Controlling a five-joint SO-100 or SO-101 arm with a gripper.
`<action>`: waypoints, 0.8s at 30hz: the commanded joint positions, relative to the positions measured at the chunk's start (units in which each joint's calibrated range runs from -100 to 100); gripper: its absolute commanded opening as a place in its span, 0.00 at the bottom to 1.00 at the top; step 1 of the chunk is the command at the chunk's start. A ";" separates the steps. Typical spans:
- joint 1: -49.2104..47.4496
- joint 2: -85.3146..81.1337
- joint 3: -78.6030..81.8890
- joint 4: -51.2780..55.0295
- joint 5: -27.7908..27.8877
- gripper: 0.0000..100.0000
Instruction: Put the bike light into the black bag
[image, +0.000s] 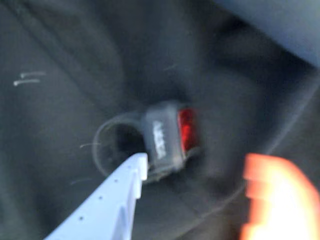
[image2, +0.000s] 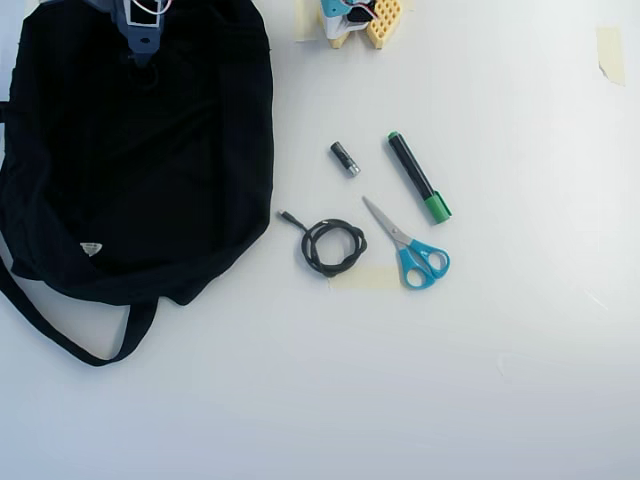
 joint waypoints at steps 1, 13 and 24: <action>-8.47 -2.12 -10.18 10.19 2.86 0.42; -63.81 -25.61 -16.28 20.18 -4.74 0.02; -66.88 -46.02 4.74 27.93 -4.16 0.02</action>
